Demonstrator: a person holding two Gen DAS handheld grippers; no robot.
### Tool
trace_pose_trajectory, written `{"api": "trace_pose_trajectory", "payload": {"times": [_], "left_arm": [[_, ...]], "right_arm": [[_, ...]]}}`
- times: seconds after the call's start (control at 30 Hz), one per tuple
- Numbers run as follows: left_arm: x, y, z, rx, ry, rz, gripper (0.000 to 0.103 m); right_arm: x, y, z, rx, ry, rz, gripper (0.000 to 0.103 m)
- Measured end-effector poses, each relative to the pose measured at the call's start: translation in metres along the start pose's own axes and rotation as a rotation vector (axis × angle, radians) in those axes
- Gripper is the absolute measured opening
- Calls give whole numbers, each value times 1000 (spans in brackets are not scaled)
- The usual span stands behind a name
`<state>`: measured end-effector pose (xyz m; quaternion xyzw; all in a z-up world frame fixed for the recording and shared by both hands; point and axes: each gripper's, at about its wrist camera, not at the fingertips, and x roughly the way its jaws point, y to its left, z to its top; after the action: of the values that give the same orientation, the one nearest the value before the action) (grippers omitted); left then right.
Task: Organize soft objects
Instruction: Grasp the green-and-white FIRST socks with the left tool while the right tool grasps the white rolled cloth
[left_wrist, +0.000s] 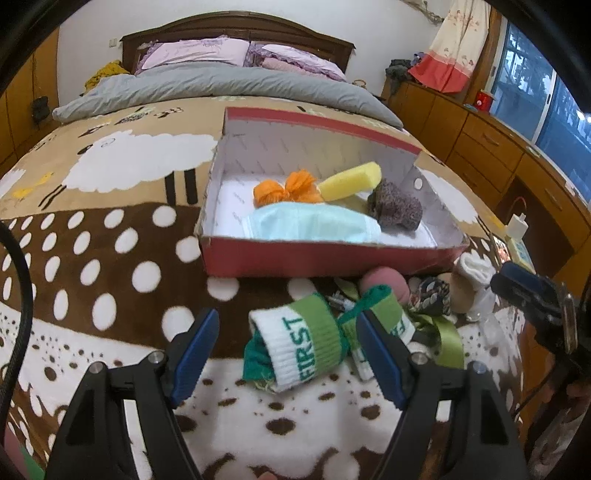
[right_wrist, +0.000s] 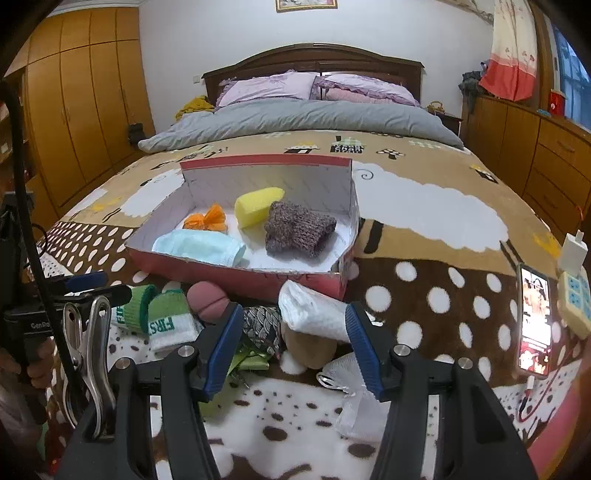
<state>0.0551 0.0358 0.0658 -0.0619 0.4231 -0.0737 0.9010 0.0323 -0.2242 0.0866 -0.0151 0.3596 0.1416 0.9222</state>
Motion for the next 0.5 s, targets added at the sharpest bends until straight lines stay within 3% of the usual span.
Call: {"api": "trace_pose_trajectory", "payload": {"times": [0.17,0.43,0.5], "left_arm": [[7,-5,-6,19,23,-1,79],[21,-8,-11,22,59,8,75],[22,-7,-11,18,60,10,72]], "right_arm": [[7,-6,-2,6,5,-31,59],[24,-15,-13,49,57,-6,58],[27,-17,-15,59,64,0,54]]}}
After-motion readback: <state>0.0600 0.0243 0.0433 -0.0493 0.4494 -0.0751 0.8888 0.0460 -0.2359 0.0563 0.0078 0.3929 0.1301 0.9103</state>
